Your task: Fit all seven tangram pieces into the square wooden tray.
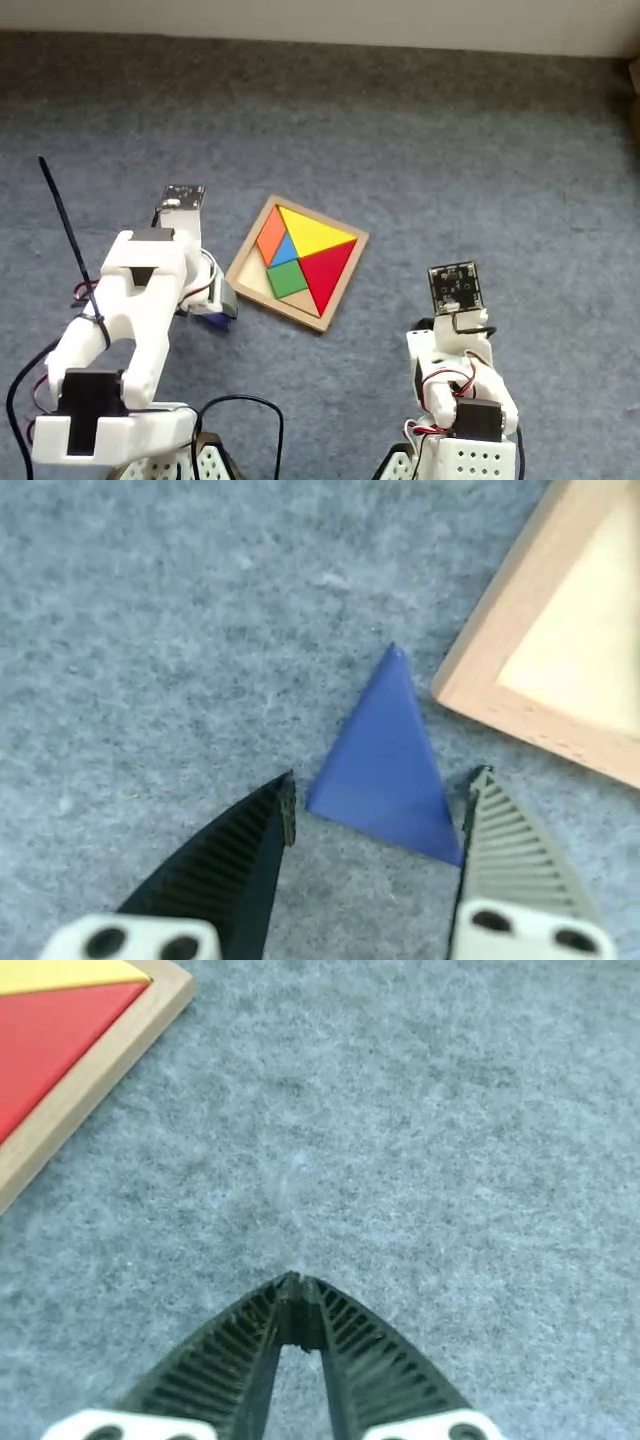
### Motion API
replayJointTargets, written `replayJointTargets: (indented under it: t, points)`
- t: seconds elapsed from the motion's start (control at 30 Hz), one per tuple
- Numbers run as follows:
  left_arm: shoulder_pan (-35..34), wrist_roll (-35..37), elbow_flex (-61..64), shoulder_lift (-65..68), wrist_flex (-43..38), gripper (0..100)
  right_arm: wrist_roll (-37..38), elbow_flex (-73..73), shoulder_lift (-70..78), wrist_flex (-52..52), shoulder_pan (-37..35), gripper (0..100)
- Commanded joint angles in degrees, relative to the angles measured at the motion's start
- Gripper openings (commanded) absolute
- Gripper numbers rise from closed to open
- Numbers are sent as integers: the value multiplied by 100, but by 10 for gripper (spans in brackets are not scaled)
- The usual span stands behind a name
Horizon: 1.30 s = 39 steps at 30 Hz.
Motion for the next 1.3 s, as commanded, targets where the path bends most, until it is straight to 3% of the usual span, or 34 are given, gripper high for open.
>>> replayJointTargets:
  t: [0.0,0.7,0.97,1.27]
  points:
    - [312,44,66,-198,-18,266,70,532,-84,31,66,6]
    - [356,44,48,-295,9,192,70,532,-84,31,66,6]
    - [365,18,-400,-1182,897,192,70,532,-84,31,66,6]
    - [532,35,-514,-1560,923,192,70,532,-84,31,66,6]
